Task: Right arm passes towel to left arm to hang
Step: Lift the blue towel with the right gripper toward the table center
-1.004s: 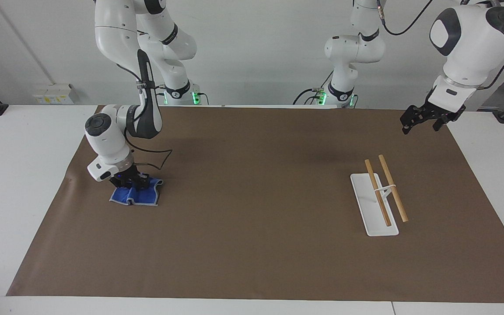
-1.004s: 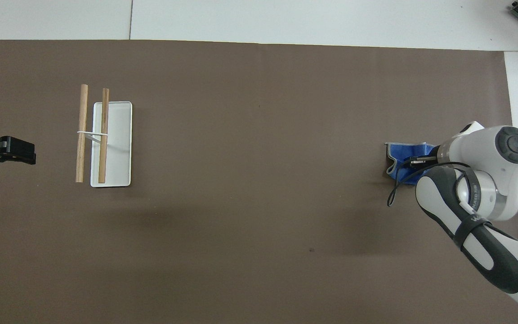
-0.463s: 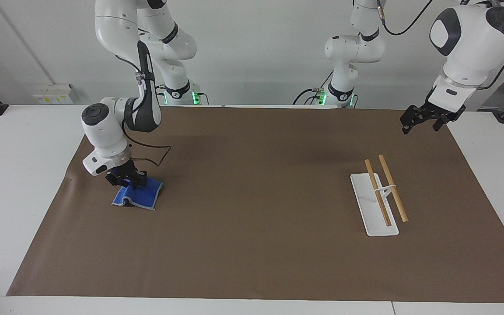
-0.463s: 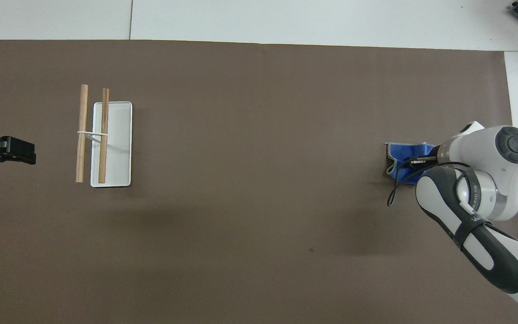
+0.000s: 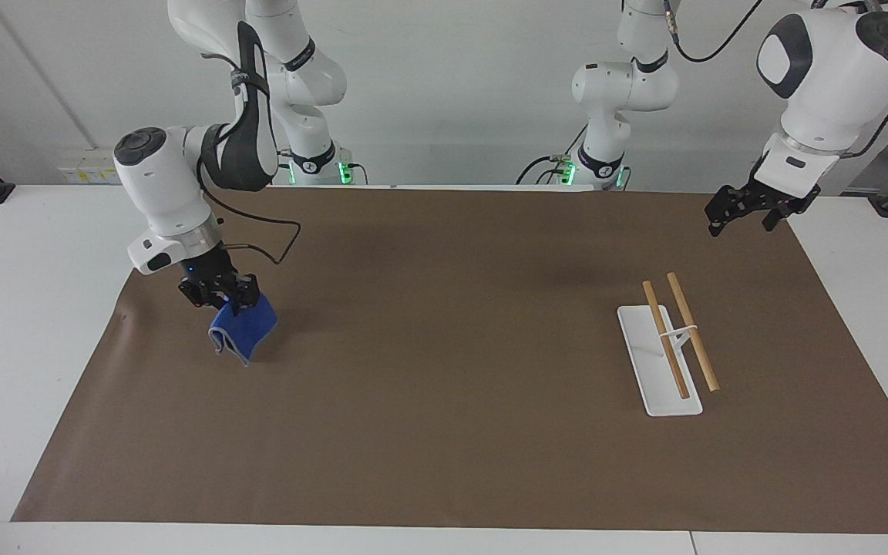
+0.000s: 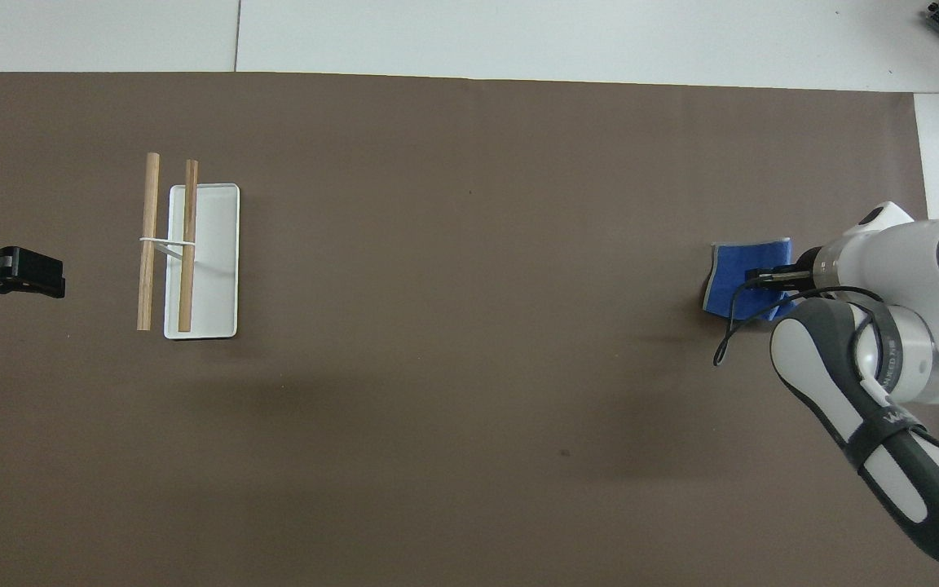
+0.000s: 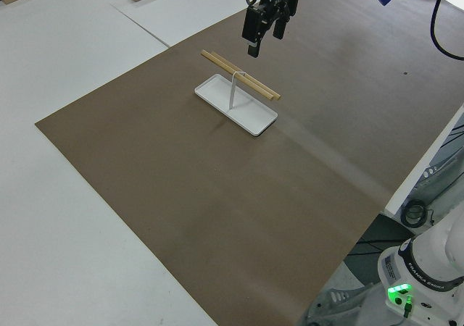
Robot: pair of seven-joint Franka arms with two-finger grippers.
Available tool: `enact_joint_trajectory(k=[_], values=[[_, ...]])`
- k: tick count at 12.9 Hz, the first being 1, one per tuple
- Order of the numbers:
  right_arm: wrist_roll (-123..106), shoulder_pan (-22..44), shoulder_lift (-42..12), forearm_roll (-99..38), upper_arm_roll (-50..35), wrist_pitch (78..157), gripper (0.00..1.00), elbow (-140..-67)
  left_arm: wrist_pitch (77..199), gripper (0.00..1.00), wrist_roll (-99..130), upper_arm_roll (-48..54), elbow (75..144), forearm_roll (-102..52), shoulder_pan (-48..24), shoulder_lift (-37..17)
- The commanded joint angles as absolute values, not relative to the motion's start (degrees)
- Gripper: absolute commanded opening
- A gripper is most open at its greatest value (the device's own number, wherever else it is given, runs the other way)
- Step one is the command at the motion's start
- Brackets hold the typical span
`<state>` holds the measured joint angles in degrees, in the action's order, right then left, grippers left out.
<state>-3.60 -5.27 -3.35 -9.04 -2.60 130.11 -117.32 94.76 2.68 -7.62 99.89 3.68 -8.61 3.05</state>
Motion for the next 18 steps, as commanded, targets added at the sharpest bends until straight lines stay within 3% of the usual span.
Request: enact_joint_trajectory(k=[1,12,18], values=[[-0.5,-4.7,-2.5,-14.7,-4.6,123.6,0.00,-112.3,95.0,1.00,2.5,-7.6,100.5,4.1,-8.6,4.0],[11.9,-4.6,-0.9,-51.8,-13.6,123.5,0.00,-109.7,94.9,1.00,2.5,-7.6,100.5,4.1,-8.5,4.0],[19.2,-2.0,-1.1,-59.2,-18.7,132.9,0.00,-109.9,94.5,1.00,3.4,-0.1,100.4,4.0,-6.7,5.4]])
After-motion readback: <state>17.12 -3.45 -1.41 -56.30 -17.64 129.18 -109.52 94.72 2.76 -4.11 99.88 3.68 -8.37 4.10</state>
